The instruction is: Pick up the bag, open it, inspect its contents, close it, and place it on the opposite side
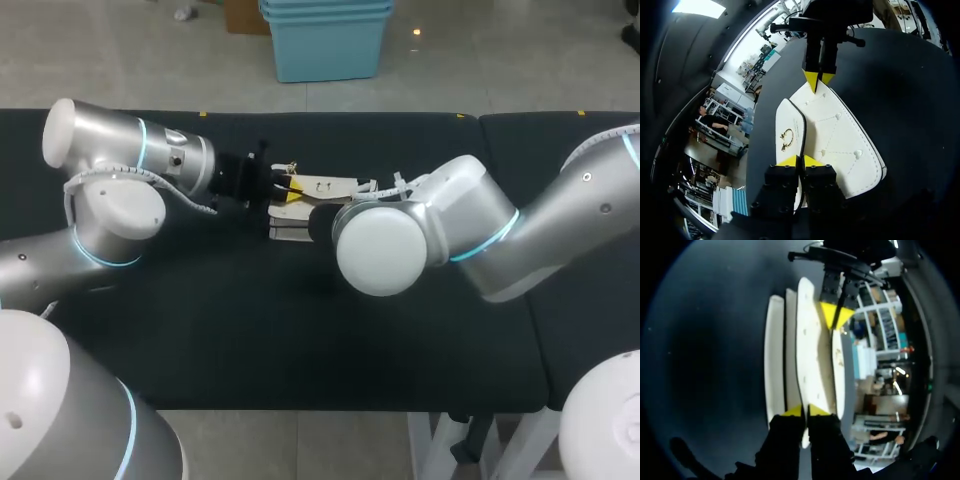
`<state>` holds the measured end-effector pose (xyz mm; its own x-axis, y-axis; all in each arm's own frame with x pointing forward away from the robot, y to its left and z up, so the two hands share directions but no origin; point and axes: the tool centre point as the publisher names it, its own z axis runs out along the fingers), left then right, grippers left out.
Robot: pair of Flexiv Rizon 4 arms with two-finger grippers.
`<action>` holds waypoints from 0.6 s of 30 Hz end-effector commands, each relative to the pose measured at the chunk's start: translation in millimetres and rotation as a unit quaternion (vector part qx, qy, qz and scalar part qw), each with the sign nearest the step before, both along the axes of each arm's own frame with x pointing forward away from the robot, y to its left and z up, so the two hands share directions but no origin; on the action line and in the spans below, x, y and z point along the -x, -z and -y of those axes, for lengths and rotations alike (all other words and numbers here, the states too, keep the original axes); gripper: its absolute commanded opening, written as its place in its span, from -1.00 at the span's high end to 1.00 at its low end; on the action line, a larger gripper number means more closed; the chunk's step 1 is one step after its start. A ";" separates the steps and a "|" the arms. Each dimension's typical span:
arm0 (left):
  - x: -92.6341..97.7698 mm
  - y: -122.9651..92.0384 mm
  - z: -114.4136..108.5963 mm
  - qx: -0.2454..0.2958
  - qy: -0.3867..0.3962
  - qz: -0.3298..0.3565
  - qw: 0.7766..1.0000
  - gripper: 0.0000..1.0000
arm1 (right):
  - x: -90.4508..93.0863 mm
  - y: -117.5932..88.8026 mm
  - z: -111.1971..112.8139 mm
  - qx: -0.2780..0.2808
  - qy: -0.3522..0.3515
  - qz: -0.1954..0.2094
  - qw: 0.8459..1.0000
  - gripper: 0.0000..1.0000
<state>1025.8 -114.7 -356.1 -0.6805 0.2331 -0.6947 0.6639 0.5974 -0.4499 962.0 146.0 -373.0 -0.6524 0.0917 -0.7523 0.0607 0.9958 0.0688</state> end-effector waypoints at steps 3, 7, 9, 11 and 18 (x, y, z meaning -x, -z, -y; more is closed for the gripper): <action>-3.6 0.4 3.8 0.006 0.007 0.007 1.000 0.45 | 0.1 1.9 0.3 0.000 0.000 0.002 1.000 1.00; -6.1 -0.4 6.4 0.008 0.007 0.010 1.000 0.55 | 0.1 1.9 0.3 0.000 0.000 0.002 1.000 1.00; -6.9 -0.7 7.4 0.009 0.006 0.012 1.000 0.88 | 0.1 1.9 0.3 0.000 0.000 0.002 1.000 1.00; -7.3 -0.8 7.7 0.010 0.006 0.012 1.000 1.00 | 0.1 1.9 0.3 0.000 0.000 0.002 1.000 1.00; -2.1 1.4 6.4 0.002 0.015 0.018 1.000 1.00 | 0.1 1.9 0.3 0.000 0.000 0.002 1.000 1.00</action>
<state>1028.8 -122.2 -354.1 -0.6510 0.2517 -0.7162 0.6944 0.5786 -0.4278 962.1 145.0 -373.1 -0.6523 0.0916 -0.7524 0.0618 0.9958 0.0677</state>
